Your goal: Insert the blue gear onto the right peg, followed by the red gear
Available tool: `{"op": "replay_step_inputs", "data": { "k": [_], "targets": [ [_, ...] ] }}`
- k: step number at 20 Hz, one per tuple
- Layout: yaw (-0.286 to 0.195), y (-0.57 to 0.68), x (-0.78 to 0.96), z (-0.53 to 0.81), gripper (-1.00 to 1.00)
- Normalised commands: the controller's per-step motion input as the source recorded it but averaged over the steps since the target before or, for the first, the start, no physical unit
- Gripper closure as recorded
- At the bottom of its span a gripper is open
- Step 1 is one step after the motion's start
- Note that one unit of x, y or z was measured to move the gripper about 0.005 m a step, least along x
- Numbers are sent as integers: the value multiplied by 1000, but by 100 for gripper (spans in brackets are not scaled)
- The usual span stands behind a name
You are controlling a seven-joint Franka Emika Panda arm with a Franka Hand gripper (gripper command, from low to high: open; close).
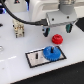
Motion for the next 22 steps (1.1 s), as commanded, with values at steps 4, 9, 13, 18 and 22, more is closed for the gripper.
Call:
{"op": "replay_step_inputs", "data": {
  "k": [4, 9, 13, 18, 22],
  "targets": [
    [0, 213, -139, -379, -100],
    [0, 30, -161, -377, -100],
    [0, -23, -97, -354, -100],
    [0, -27, -122, -294, 100],
    [0, 27, -104, -191, 100]
  ]
}}
